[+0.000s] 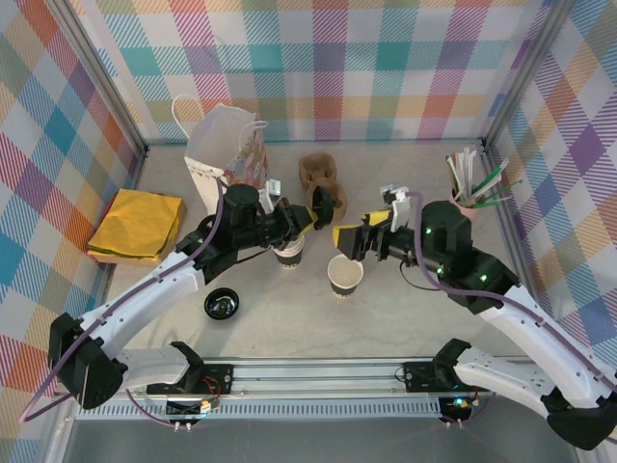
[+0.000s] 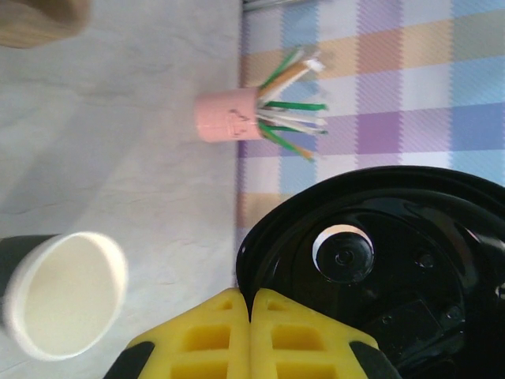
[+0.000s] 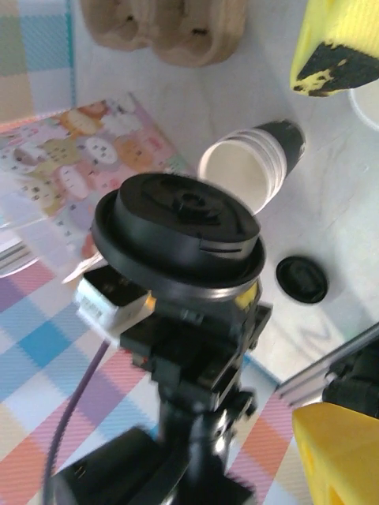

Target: Pack the takeout coffee

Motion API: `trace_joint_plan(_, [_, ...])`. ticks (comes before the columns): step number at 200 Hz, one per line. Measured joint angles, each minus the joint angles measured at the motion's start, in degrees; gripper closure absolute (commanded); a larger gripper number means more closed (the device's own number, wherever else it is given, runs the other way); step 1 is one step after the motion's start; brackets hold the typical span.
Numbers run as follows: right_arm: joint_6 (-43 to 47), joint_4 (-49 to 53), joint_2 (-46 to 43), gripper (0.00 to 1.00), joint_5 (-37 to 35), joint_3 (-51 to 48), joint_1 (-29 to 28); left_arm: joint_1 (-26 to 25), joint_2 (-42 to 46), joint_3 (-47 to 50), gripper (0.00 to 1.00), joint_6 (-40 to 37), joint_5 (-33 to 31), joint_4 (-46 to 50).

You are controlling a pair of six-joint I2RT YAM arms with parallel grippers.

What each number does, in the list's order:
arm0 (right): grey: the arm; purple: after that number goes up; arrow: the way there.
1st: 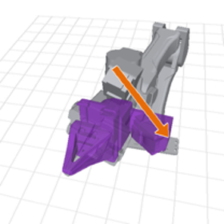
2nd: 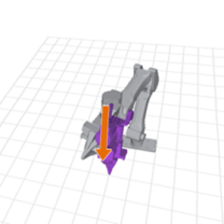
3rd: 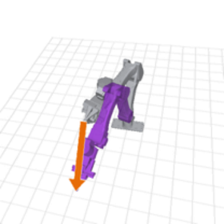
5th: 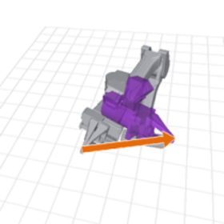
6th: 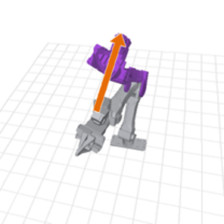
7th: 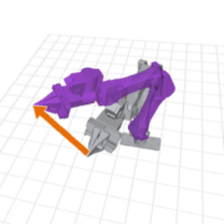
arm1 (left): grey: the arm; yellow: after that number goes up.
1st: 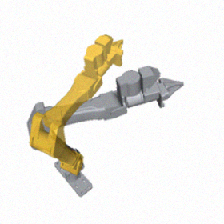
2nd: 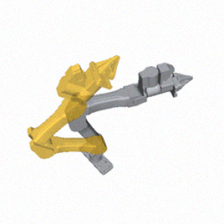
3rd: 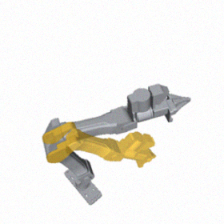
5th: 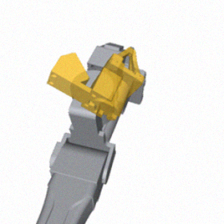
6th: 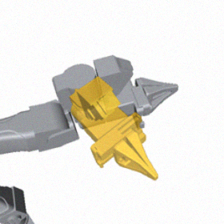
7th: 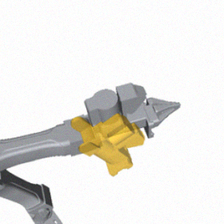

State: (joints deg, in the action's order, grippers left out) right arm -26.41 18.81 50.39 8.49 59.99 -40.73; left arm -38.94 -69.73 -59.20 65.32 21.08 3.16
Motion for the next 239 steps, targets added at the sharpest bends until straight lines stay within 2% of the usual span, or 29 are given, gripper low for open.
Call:
trace_joint_plan(47, [-7.7,-8.0,2.8,0.01,15.7,-0.2,12.4,-0.5,-4.0,0.7,1.0,6.1,3.5,-13.9])
trace_joint_plan(104, [-17.8,-13.7,6.6,0.01,27.1,-0.3,16.3,-0.7,-6.4,0.9,1.0,6.5,7.6,-21.3])
trace_joint_plan(161, [-25.7,-18.2,8.2,0.01,32.8,-0.9,20.3,-0.7,-10.6,2.1,1.0,7.8,11.3,-28.8])
trace_joint_plan(239, [-30.7,-20.5,11.1,0.05,36.0,-3.1,21.7,-0.7,-11.0,2.3,1.0,8.4,12.6,-30.7])
